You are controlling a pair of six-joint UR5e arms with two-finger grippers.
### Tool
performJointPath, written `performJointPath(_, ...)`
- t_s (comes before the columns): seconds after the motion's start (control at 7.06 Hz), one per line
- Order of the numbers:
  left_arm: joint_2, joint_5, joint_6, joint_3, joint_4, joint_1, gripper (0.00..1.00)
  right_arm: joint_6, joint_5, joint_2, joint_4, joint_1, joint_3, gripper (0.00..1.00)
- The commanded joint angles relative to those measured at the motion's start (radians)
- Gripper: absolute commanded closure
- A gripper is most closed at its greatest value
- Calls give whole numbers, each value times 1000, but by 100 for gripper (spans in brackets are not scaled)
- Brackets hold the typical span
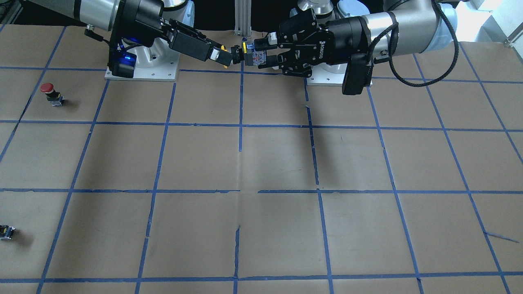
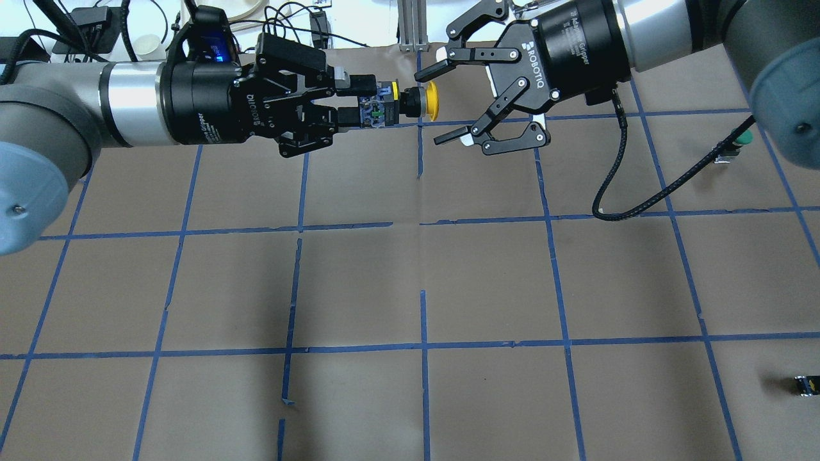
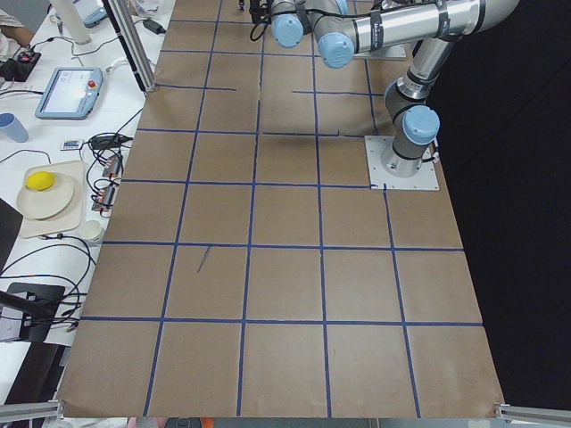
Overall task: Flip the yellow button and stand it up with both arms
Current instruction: 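Close the right gripper on the yellow cap held by the left gripper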
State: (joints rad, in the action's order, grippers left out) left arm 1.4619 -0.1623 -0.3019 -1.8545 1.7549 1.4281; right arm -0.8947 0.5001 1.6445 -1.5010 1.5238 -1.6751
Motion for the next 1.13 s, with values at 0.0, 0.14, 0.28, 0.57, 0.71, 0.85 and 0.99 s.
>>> performJointPath(0.0,-2,4,1,0,0,0,98,-21,-2,0,2,-1,0,39)
performJointPath(0.14,-2,4,1,0,0,0,98,-26,-2,0,1,-1,0,54)
performJointPath(0.28,0,4,1,0,0,0,98,-26,-2,0,1,-1,0,66)
performJointPath(0.57,5,-9,4,7,0,-2,51,-26,-11,1,1,-1,0,77)
performJointPath(0.71,6,-10,20,6,0,-2,4,-26,-35,0,1,-1,2,81)
performJointPath(0.85,5,-10,21,6,0,-2,1,-26,-35,1,1,-1,2,82)
performJointPath(0.99,3,-11,23,11,2,-2,1,-26,-32,0,-1,-2,2,83)
